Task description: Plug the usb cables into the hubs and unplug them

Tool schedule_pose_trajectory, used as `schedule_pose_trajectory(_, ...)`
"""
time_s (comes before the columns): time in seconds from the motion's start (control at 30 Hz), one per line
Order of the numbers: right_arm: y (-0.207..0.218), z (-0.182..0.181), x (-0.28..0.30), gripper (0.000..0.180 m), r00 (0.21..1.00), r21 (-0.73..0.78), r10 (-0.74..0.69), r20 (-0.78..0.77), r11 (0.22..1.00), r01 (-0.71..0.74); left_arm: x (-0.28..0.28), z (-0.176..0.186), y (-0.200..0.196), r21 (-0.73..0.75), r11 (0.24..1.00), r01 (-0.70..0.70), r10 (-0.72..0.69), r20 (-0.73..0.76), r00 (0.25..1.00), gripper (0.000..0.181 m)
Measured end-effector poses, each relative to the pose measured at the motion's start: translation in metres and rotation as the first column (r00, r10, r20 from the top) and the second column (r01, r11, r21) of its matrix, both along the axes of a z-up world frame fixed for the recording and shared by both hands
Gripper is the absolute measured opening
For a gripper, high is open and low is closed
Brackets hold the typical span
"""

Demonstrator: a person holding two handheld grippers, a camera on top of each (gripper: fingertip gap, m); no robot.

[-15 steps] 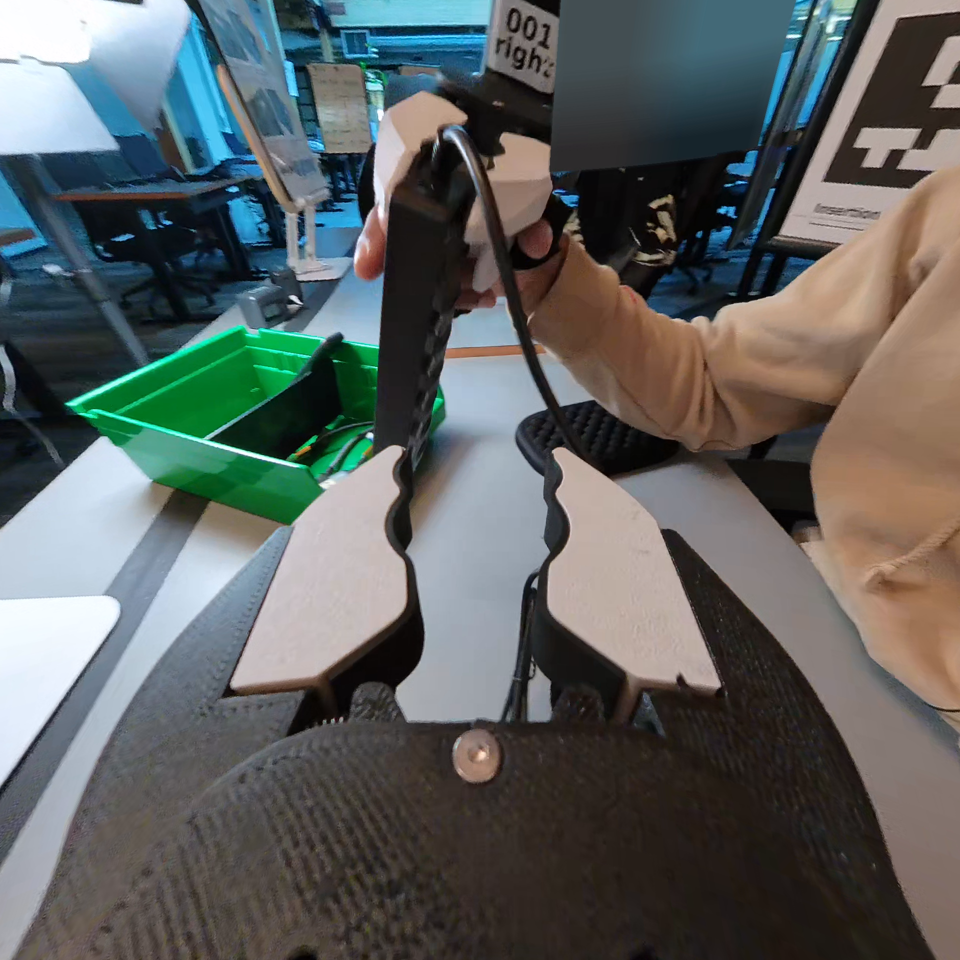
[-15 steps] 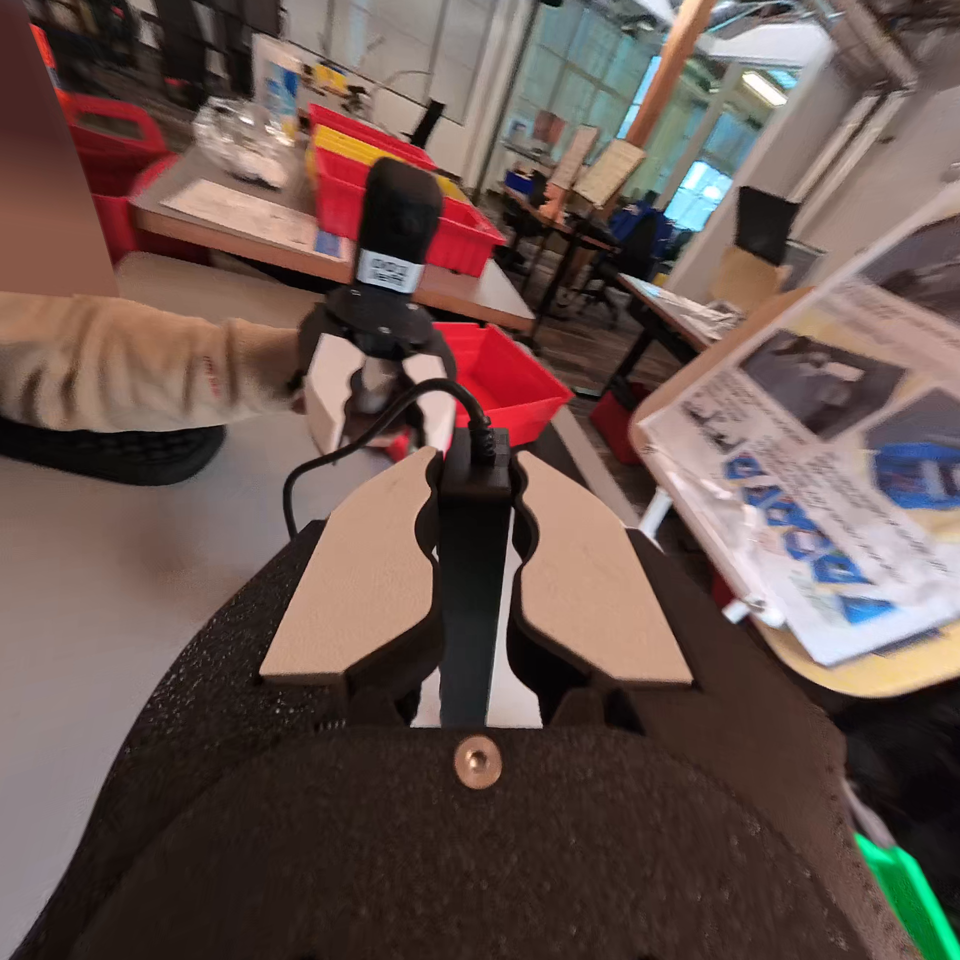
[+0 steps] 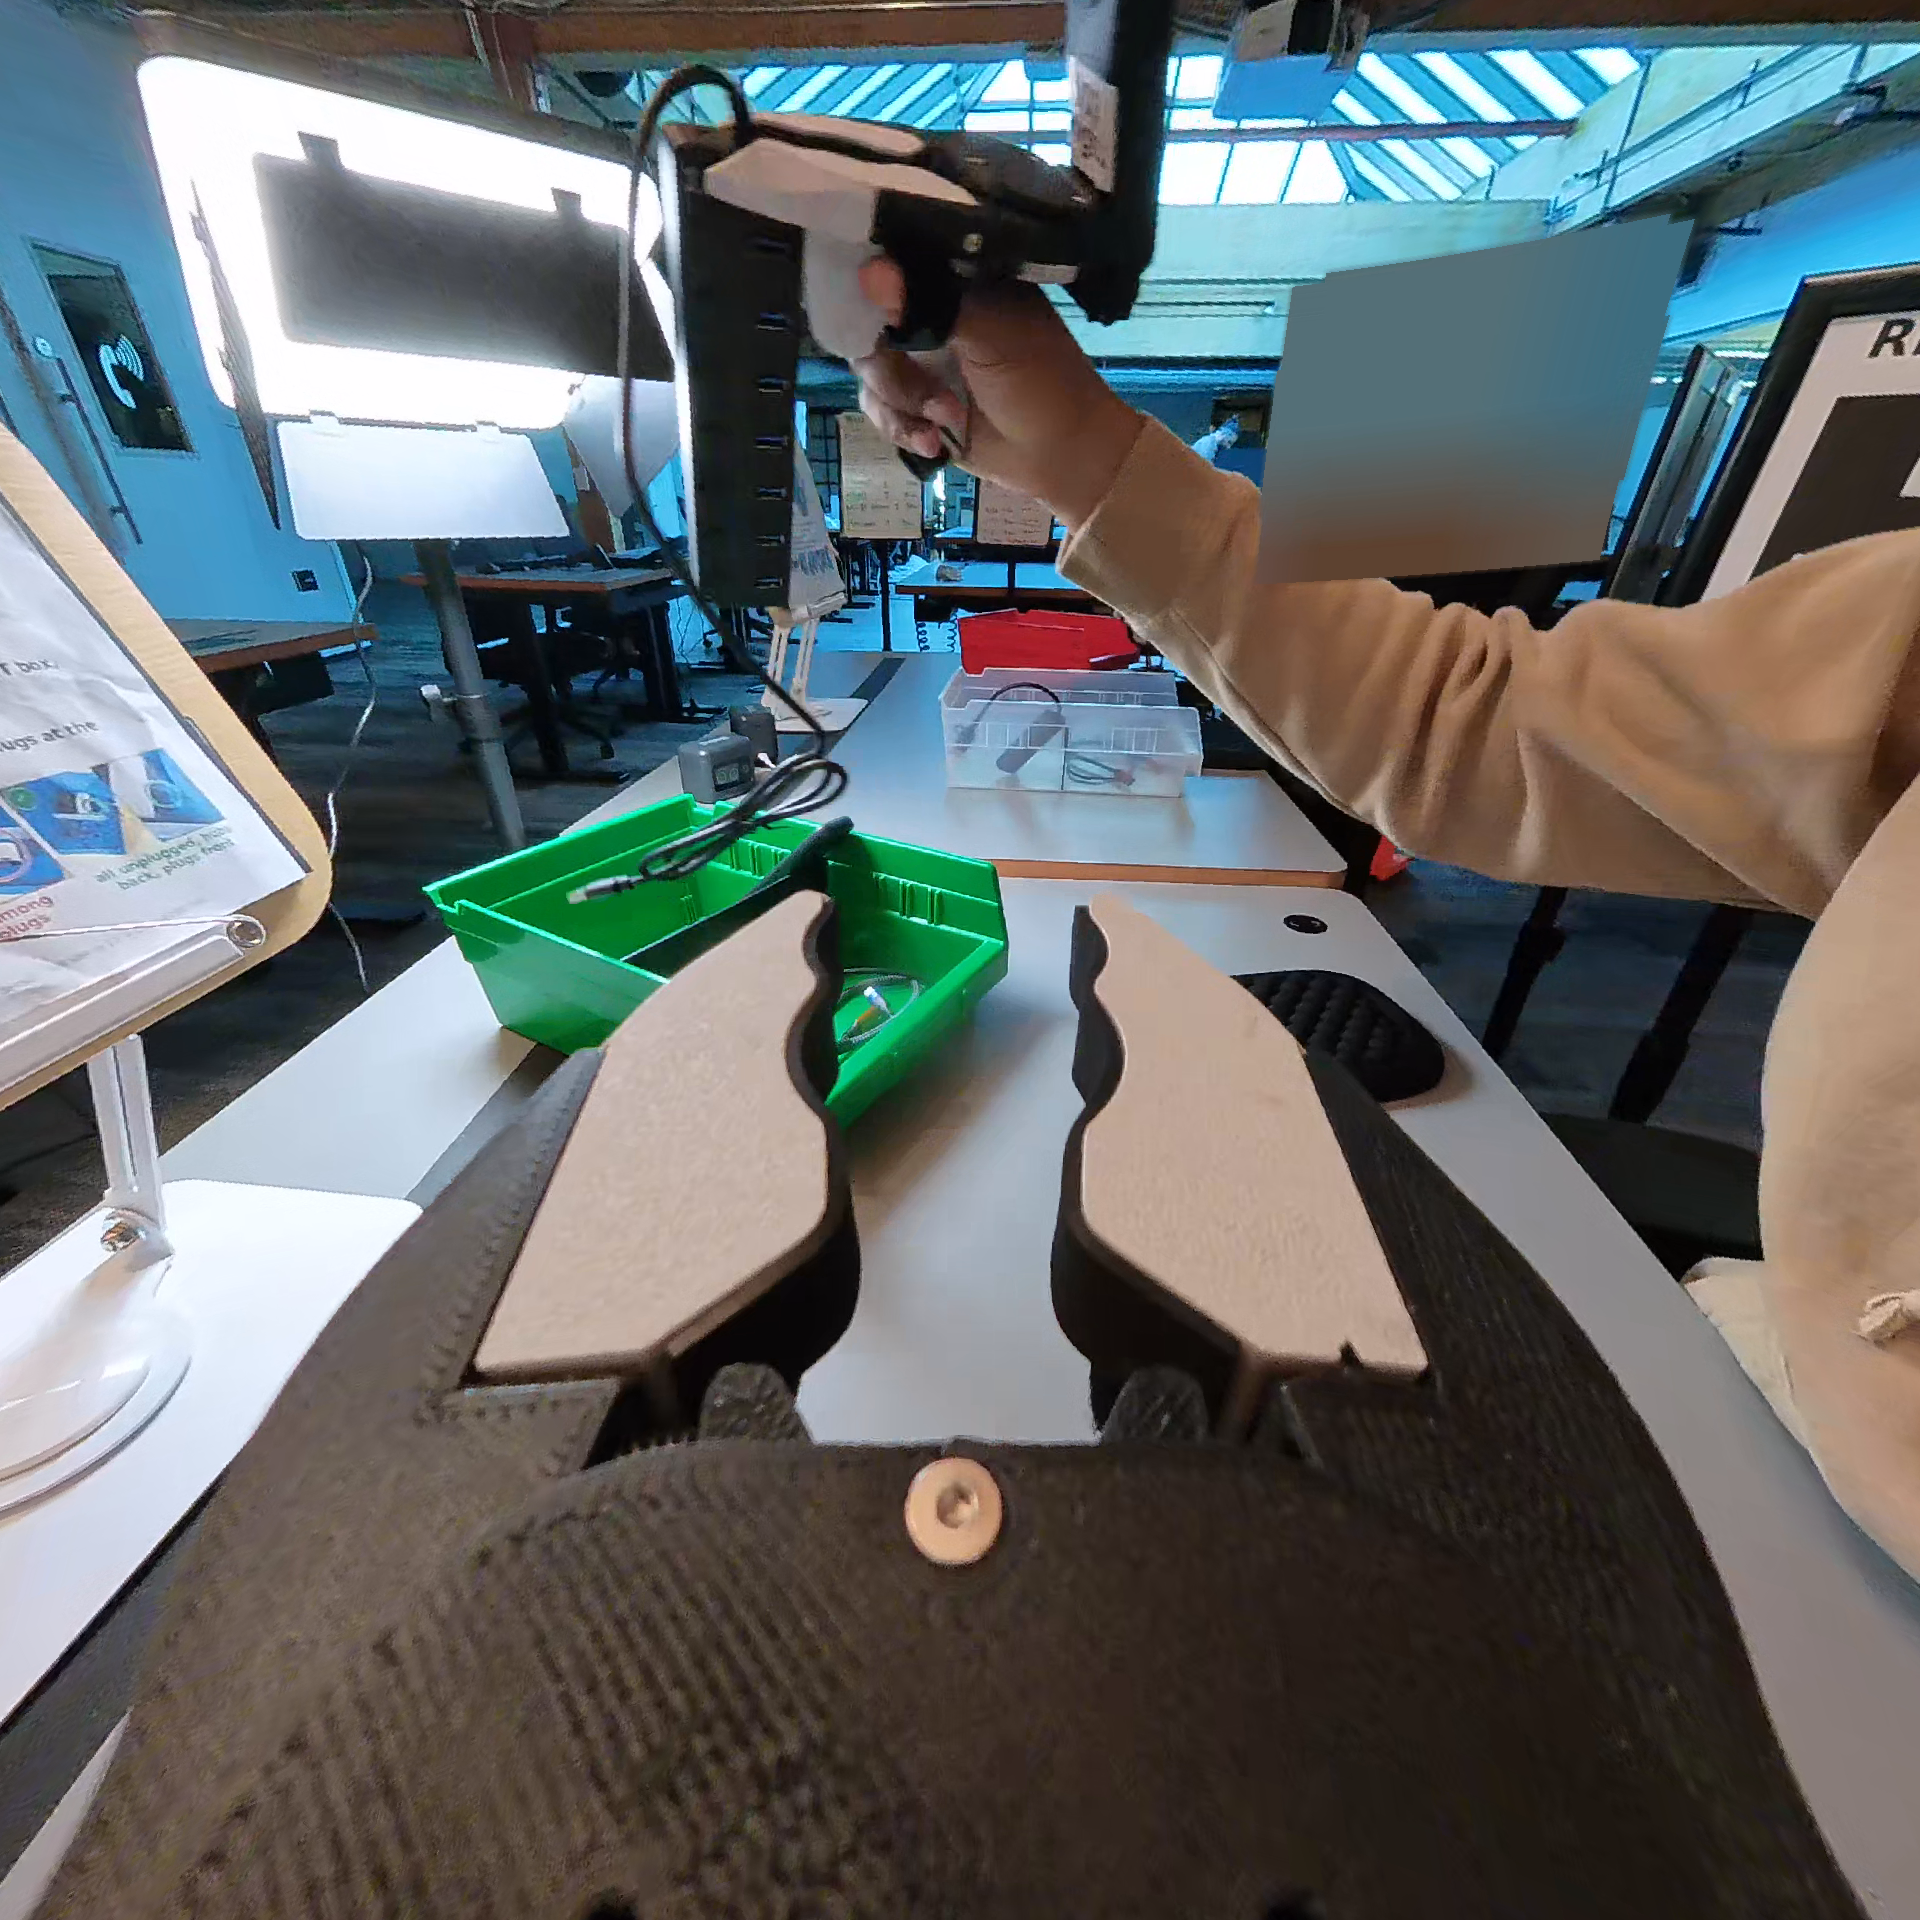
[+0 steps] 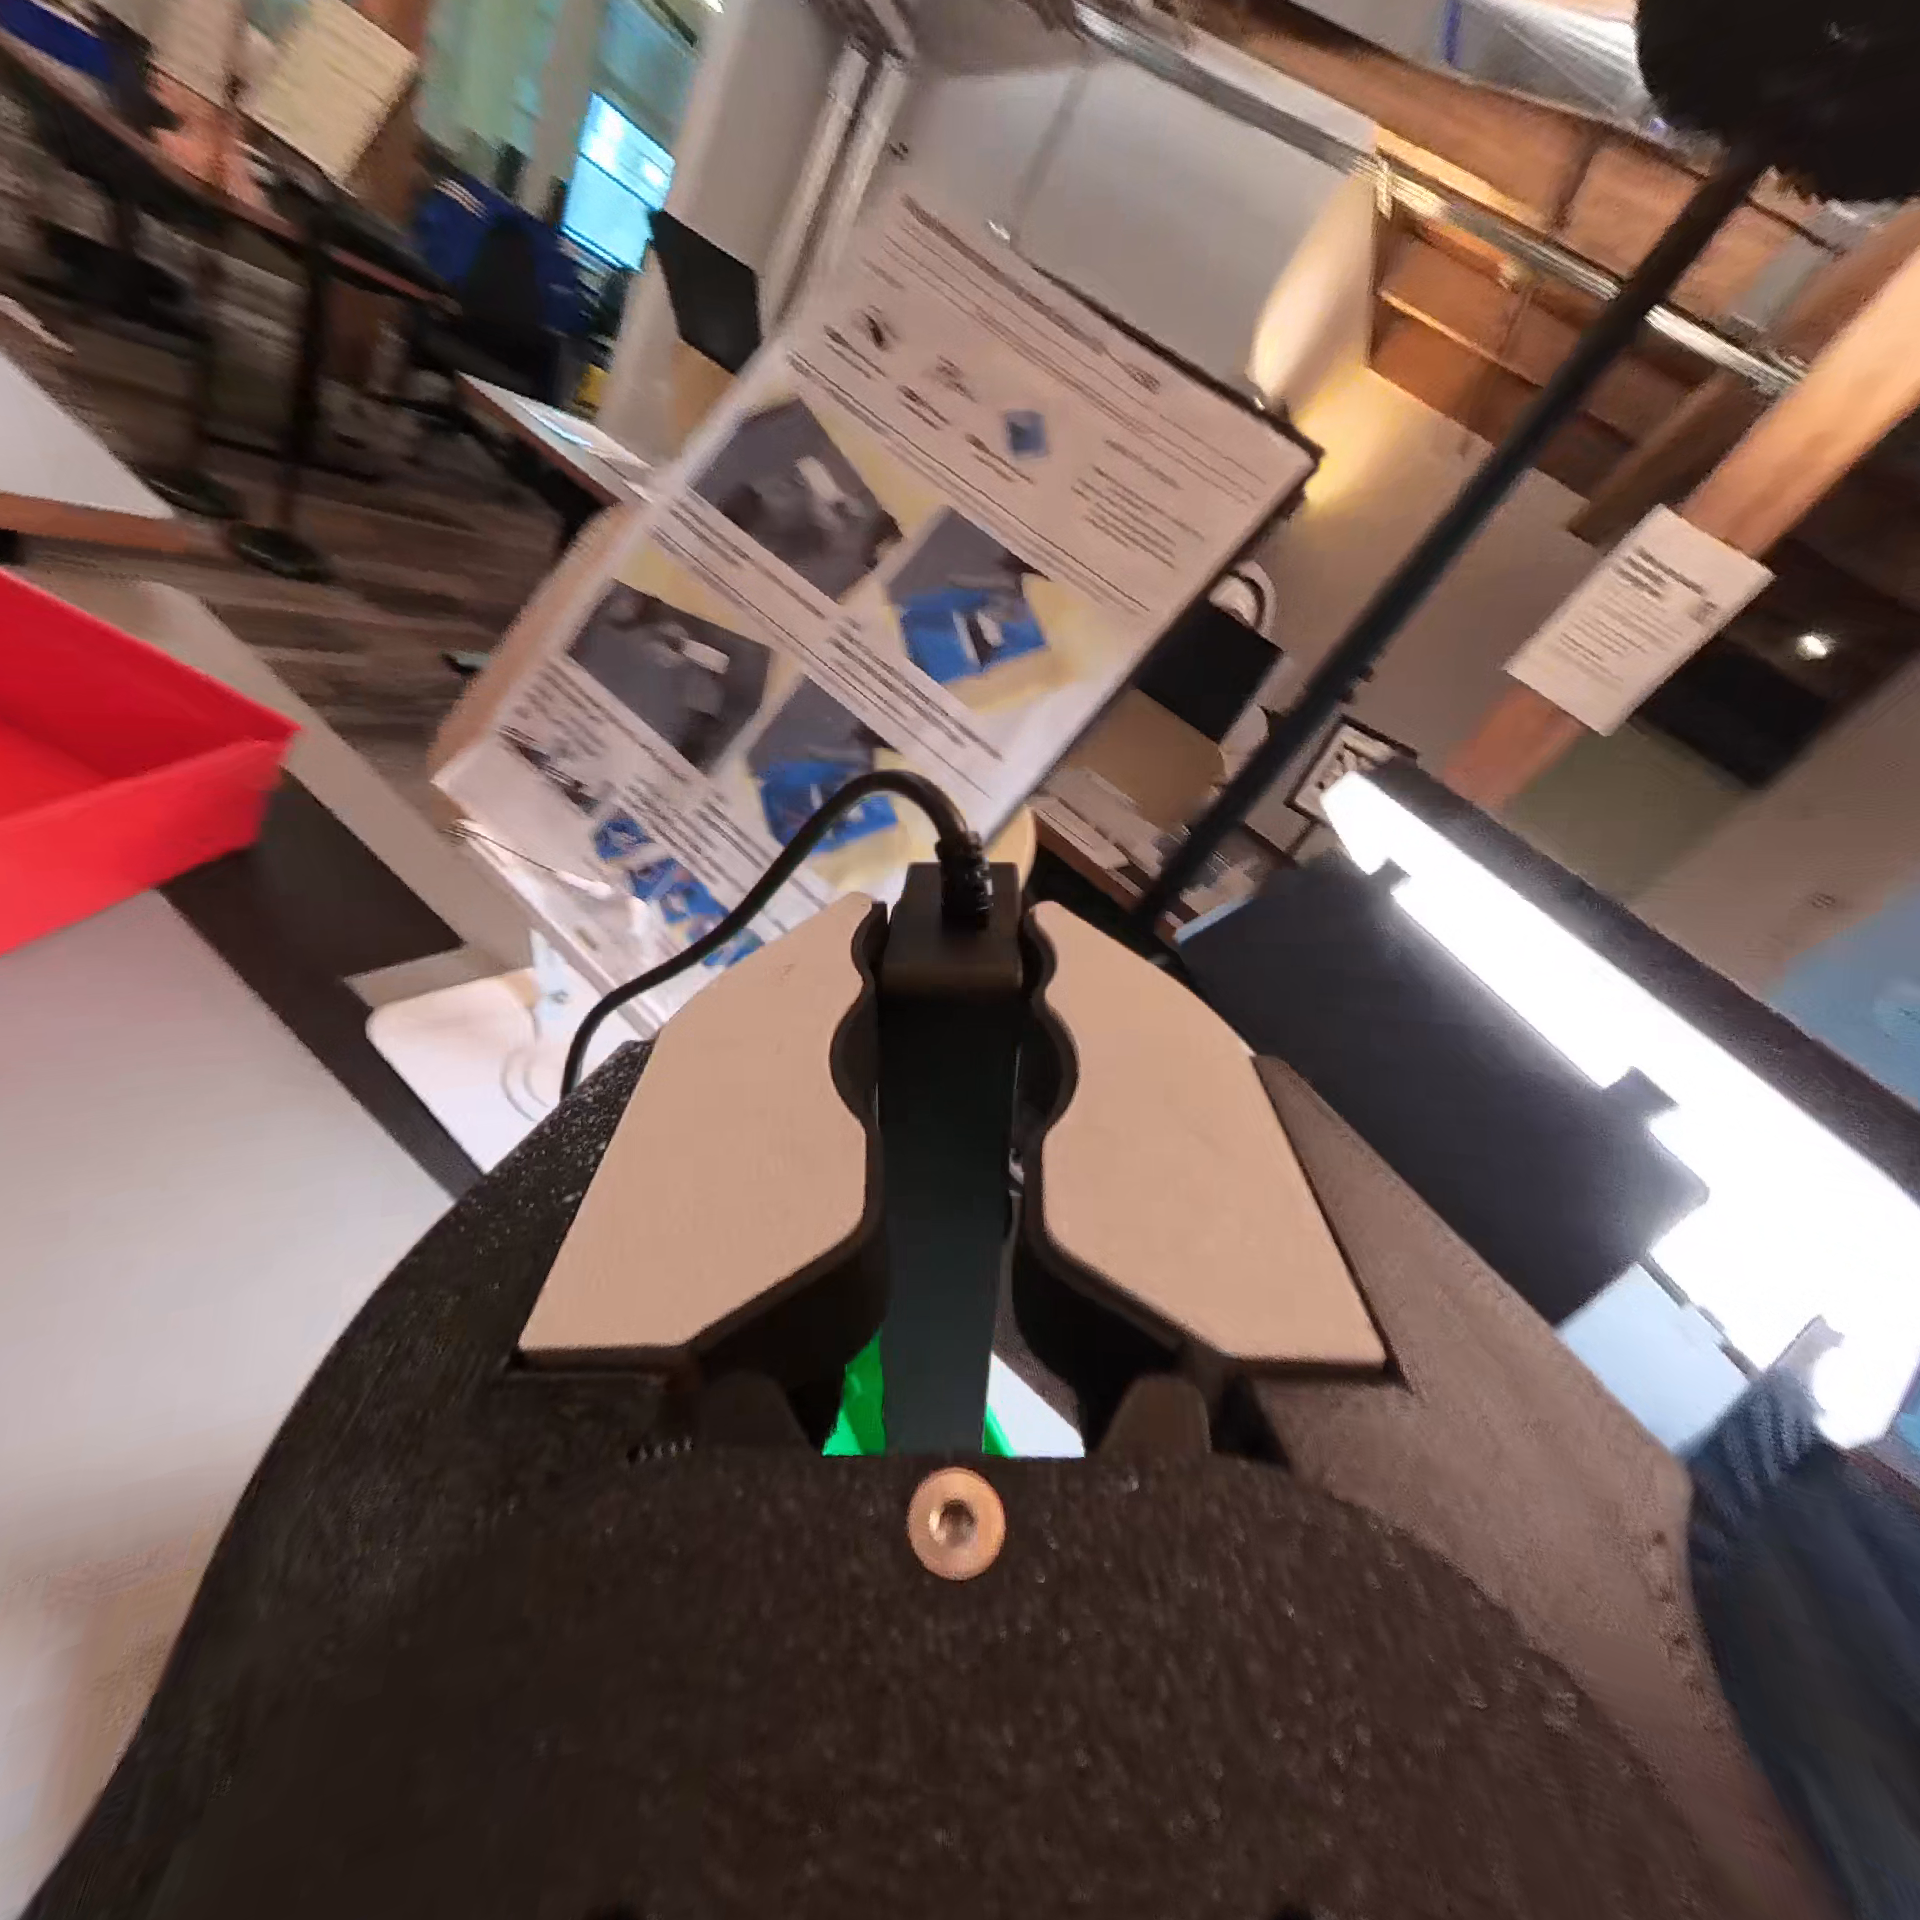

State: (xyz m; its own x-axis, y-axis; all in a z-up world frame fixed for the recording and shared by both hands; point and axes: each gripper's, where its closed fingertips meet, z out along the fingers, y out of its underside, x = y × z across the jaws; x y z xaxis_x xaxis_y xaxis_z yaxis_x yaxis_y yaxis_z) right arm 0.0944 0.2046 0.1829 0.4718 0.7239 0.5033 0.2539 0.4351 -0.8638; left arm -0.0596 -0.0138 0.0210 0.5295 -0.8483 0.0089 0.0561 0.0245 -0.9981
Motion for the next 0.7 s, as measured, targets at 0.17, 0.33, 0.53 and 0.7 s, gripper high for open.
schedule_pose_trajectory(0.17, 0.062, -0.051, 0.011, 0.024, 0.988, -0.064, -0.138, 0.070, 0.988, 0.143, 0.007, -0.003, -0.002, 0.005, 1.000, 0.009, -0.008, -0.045, 0.999, 0.042)
schedule_pose_trajectory(0.33, 0.105, -0.120, 0.006, 0.024, 0.990, -0.248, -0.116, 0.078, 0.960, 0.132, 0.006, -0.001, -0.005, 0.013, 1.000, 0.010, -0.010, -0.051, 0.999, 0.042)
schedule_pose_trajectory(0.53, 0.144, -0.188, 0.009, 0.024, 0.990, -0.503, -0.125, 0.063, 0.853, 0.140, -0.003, 0.000, -0.004, 0.017, 1.000, -0.020, 0.021, -0.063, 0.998, 0.042)
schedule_pose_trajectory(0.7, 0.172, -0.253, 0.042, 0.025, 0.948, -0.685, -0.226, 0.225, 0.655, 0.319, -0.012, 0.004, -0.004, 0.023, 0.999, -0.040, 0.042, -0.051, 0.998, 0.042)
